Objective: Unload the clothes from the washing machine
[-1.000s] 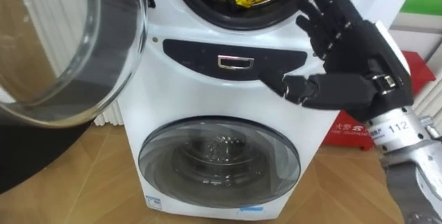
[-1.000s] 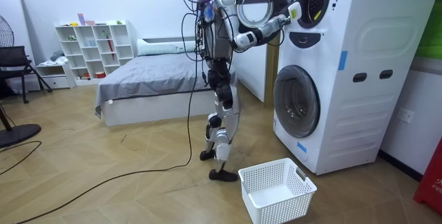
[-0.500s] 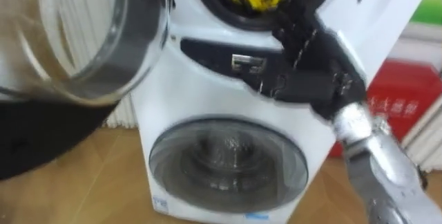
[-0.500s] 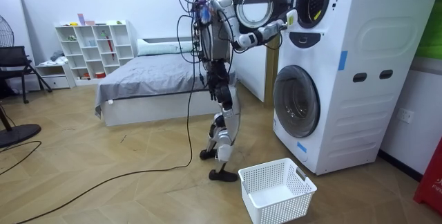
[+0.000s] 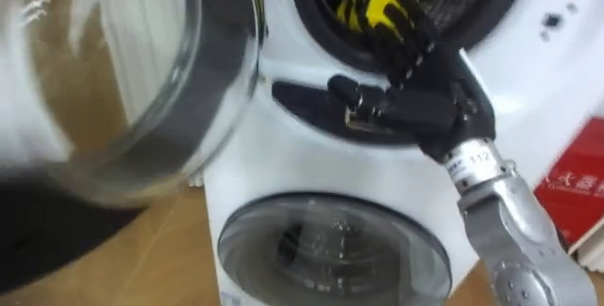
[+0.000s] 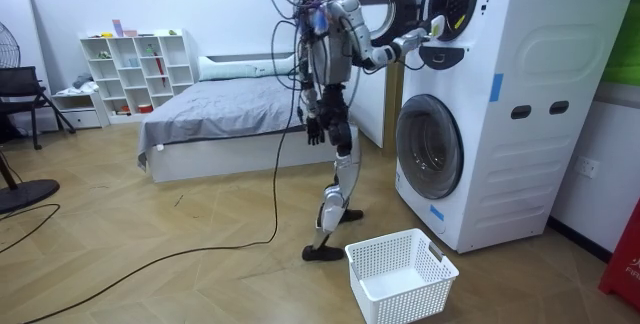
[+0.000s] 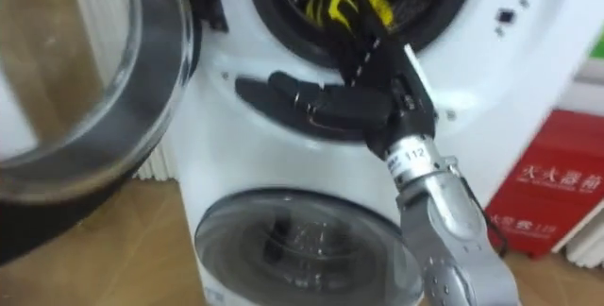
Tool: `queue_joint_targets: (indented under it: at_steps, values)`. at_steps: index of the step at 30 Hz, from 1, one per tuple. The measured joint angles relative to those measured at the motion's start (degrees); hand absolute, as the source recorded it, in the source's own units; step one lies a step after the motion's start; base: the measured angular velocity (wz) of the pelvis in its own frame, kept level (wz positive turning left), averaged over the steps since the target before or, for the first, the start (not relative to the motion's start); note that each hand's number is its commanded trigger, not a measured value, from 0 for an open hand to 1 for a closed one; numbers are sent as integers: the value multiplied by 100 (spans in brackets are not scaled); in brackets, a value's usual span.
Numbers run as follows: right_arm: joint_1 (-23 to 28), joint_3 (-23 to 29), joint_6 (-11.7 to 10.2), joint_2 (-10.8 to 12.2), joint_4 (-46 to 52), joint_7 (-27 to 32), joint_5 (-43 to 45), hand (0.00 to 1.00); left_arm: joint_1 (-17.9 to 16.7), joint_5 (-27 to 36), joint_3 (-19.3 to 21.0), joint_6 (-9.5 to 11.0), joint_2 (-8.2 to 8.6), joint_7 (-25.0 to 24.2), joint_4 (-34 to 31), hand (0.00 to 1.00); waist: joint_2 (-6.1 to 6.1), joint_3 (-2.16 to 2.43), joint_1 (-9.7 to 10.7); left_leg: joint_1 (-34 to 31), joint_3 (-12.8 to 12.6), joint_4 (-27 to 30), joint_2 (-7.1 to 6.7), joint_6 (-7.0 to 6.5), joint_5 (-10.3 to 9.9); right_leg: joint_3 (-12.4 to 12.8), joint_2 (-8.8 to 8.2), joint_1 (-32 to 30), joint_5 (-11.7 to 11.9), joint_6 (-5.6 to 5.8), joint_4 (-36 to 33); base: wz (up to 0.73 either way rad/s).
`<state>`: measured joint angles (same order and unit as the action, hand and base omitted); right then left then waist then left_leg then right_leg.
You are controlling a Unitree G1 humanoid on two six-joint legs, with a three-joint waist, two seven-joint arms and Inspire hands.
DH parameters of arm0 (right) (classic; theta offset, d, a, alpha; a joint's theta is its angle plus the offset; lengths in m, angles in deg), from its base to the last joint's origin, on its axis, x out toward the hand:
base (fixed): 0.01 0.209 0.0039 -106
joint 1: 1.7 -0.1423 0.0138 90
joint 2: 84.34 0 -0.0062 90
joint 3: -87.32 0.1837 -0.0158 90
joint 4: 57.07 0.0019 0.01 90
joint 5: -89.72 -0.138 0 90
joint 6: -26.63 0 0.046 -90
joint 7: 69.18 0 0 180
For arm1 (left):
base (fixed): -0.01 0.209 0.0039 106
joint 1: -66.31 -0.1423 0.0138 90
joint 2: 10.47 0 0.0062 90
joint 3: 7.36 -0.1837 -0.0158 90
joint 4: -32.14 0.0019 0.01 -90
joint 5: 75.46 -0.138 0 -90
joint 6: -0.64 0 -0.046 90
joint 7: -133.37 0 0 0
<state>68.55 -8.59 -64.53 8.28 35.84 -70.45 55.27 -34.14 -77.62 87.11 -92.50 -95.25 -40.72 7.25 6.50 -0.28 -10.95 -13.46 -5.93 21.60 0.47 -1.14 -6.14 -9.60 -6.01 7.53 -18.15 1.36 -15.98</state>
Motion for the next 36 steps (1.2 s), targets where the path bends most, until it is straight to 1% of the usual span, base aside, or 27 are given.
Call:
queue_joint_targets:
  at_steps: [1, 2, 3, 4, 5, 6, 7, 8, 9, 10, 11, 12, 13, 14, 15, 16, 17, 18, 20, 22, 24, 26, 29, 31, 32, 34, 36]
  values:
    - [17, -1, 0, -30, 39, 19, 62, 0, 38, 4, 5, 2, -7, 1, 0, 0, -13, -3, 2, 4, -3, 78, -31, -20, -101, 25, -35, 19, -32, 55, -58, 4]
    - [23, 3, 0, -39, 59, 40, 142, 0, 175, 35, 2, 2, -30, 7, -1, 0, -43, 0, 88, 26, -23, 192, -126, -65, -260, 29, -129, 6, -89, 154, -297, 8]
    - [45, 23, -21, -44, 116, 46, 180, 0, 275, 48, -13, 3, -37, 15, 1, 0, -72, -4, 160, 67, -61, 202, -175, -132, -367, 21, -246, -104, -135, 235, -698, 8]
    - [140, 8, -24, -49, 288, 66, 185, 0, 320, 50, -19, 3, -39, 15, 5, 0, -68, -5, 199, 122, -89, 156, -227, -165, -389, 11, -338, -206, -150, 260, -994, 5]
    - [310, -29, -26, -36, 491, 68, 176, 0, 374, 48, -22, 10, -40, 14, 9, 0, -68, -8, 302, 256, -160, 80, -331, -240, -435, 7, -526, -426, -135, 279, -1602, -16]
    - [366, -138, -125, -60, 522, 53, 177, 0, 450, 87, -21, 9, -40, 19, 19, 0, -80, -40, 351, 416, -270, 86, -426, -323, -510, 34, -687, -587, -62, 314, -2113, -23]
    - [411, -178, -167, -66, 535, 62, 191, 0, 489, 141, -26, 10, -39, 20, 16, 0, -112, -44, 372, 474, -319, 95, -440, -351, -578, 44, -728, -651, 6, 335, -2309, -31]
    - [461, -200, -219, -55, 534, 48, 210, 0, 593, 159, -33, 14, -49, 22, 14, 0, -192, -87, 427, 596, -339, 120, -440, -402, -684, 95, -771, -706, 206, 318, -2615, -26]
    - [503, -199, -219, -61, 534, 45, 243, 0, 659, 174, -37, 49, -76, 22, 16, 0, -242, -88, 474, 722, -314, 67, -447, -442, -740, 151, -772, -833, 448, 309, -2868, -24]
    - [533, -196, -219, -61, 532, 53, 245, 0, 698, 199, -66, 86, -97, 26, 5, 0, -264, -95, 495, 779, -298, 36, -446, -459, -751, 180, -770, -897, 574, 309, -2968, -15]
    - [566, -196, -224, -53, 473, 36, 345, 0, 712, 195, -162, 135, -151, 30, -91, 0, -332, -120, 583, 862, -206, -11, -417, -493, -767, 170, -692, -977, 575, 298, -3036, -16]
    - [568, -185, -180, -53, 447, 0, 444, 0, 748, 192, -193, 228, -191, 23, -113, 0, -343, -123, 603, 901, -169, -79, -358, -512, -760, 202, -509, -1141, 279, 268, -2902, -14]
    - [572, -176, -148, -56, 434, -12, 475, 0, 764, 193, -202, 251, -194, 16, -111, 0, -353, -122, 616, 924, -175, -111, -324, -517, -740, 198, -401, -1215, 164, 259, -2752, -9]
    - [581, -160, -104, -59, 412, -18, 481, 0, 755, 191, -253, 277, -190, 3, -113, 0, -366, -121, 658, 965, -172, -148, -293, -528, -725, 140, -230, -1323, 57, 246, -2321, 0]
    - [583, -155, -63, -59, 408, -18, 481, 0, 701, 191, -256, 281, -155, -22, -116, 0, -367, -121, 683, 1006, -174, -173, -311, -538, -722, 132, -131, -1358, 68, 222, -1738, 4]
    - [583, -156, -49, -58, 407, -15, 482, 0, 654, 191, -256, 277, -145, -37, -131, 0, -366, -120, 690, 1010, -173, -179, -325, -541, -724, 151, -79, -1355, 141, 195, -1417, 6]
    - [582, -156, -37, -59, 408, -20, 480, 0, 575, 189, -253, 274, -135, -57, -189, 0, -353, -111, 703, 1031, -177, -178, -358, -545, -740, 164, 0, -1371, 581, 67, -842, 14]
    - [620, -160, -2, -81, 407, -30, 482, 0, 424, 185, -253, 263, -87, -71, -202, 0, -408, -36, 724, 1069, -145, -205, -333, -542, -741, 154, 45, -1281, 684, 23, -665, 9]
    - [622, -161, 16, -98, 408, -102, 437, 0, 281, 142, -247, 259, -79, -131, -117, 0, -503, -39, 709, 1120, -127, -268, -290, -508, -729, 131, 124, -1153, 768, 23, -396, 0]
    - [619, -161, 19, -123, 417, -148, 332, 0, 152, 146, -248, 231, -111, -139, -62, 0, -507, -27, 706, 1174, -124, -425, -289, -498, -632, 123, 170, -1101, 871, 14, -241, 0]
    - [627, -172, 46, -140, 411, -197, 293, 0, -45, 145, -247, 207, -133, -135, -57, 0, -500, -27, 677, 1291, -149, -644, -264, -478, -525, 166, 256, -999, 1026, -2, 59, -8]
    - [627, -173, 58, -162, 409, -208, 200, 0, -124, 145, -247, 167, -135, -137, -57, 0, -491, -23, 615, 1292, -192, -675, -212, -455, -510, 165, 312, -955, 1129, -21, 241, -14]
    - [628, -176, 75, -169, 409, -204, 94, 0, -142, 139, -238, 102, -122, -160, -101, 0, -468, -16, 594, 1289, -193, -709, -170, -422, -482, 154, 340, -885, 1240, -66, 427, -3]
    - [628, -181, 88, -167, 410, -205, 125, 0, -104, 128, -214, 103, -122, -163, -116, 0, -450, -5, 576, 1293, -193, -735, -154, -402, -469, 172, 367, -870, 1260, -86, 460, 0]
    - [628, -185, 109, -163, 410, -206, 117, 0, -81, 83, -189, 104, -116, -169, -116, 0, -442, 0, 575, 1305, -190, -754, -145, -390, -462, 180, 411, -845, 1271, -93, 502, 0]
    - [626, -191, 124, -162, 425, -224, 120, 0, -34, -58, -165, 109, -90, -169, -108, 0, -422, 14, 563, 1303, -192, -788, -134, -369, -440, 168, 424, -819, 1293, -112, 536, 0]
    - [626, -190, 145, -163, 479, -259, 101, 0, -27, -92, -130, 129, 26, -169, -160, 0, -423, 15, 586, 1288, -170, -796, -129, -356, -426, 155, 422, -830, 1293, -125, 542, 2]
